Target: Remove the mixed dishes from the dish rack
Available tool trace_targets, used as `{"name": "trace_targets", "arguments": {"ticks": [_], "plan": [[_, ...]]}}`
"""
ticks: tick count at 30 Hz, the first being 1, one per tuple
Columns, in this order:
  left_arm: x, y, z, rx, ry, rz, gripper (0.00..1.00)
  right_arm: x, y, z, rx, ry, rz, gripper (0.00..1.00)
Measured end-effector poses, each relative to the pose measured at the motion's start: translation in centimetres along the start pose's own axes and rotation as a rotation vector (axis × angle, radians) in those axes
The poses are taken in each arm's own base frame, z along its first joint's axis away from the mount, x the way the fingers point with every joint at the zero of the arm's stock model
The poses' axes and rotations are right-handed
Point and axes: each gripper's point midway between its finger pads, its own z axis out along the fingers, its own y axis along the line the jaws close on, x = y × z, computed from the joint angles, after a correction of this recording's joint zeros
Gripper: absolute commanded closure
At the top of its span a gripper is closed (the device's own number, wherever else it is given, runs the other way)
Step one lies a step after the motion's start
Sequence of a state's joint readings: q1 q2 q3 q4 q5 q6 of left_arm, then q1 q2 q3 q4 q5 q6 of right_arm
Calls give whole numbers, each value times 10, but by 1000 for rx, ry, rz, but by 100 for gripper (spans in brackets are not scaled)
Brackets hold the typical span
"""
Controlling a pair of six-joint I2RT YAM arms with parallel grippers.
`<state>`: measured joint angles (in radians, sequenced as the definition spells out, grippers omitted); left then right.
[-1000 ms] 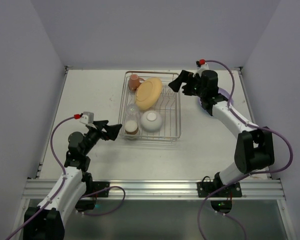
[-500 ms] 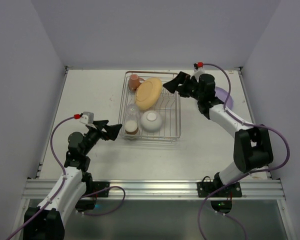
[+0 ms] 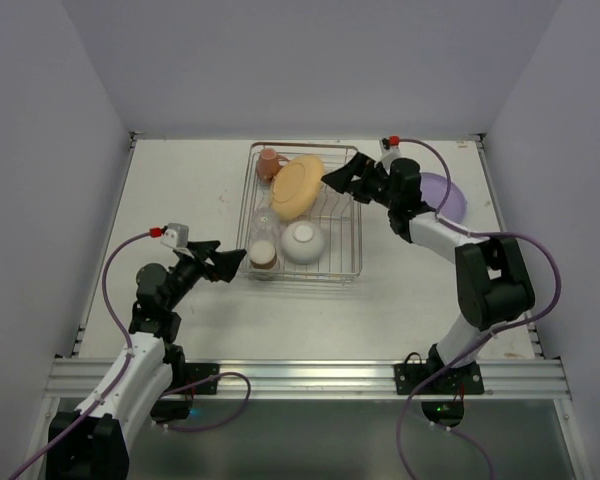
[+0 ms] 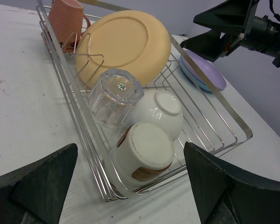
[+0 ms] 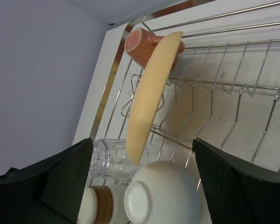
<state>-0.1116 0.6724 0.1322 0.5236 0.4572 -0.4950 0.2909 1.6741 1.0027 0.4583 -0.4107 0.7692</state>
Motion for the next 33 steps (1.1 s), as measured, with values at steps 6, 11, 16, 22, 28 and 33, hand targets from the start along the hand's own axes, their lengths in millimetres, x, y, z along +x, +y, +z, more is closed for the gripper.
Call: {"name": "trace_targets", "arguments": {"ticks": [6, 11, 16, 22, 28, 33], "plan": [[-1, -2, 0, 11, -2, -5, 0, 14, -6, 14, -37, 26, 48, 14], [3, -1, 0, 10, 6, -13, 0, 24, -11, 22, -46, 52, 82, 17], [5, -1, -1, 8, 9, -20, 0, 25, -8, 29, -79, 58, 100, 21], [6, 0, -1, 7, 11, -22, 0, 21, 0, 38, -141, 53, 116, 30], [6, 0, -1, 7, 13, -22, 0, 22, 1, 46, -166, 60, 129, 44], [7, 0, 0, 6, 15, -23, 0, 22, 3, 50, -185, 66, 143, 55]]}}
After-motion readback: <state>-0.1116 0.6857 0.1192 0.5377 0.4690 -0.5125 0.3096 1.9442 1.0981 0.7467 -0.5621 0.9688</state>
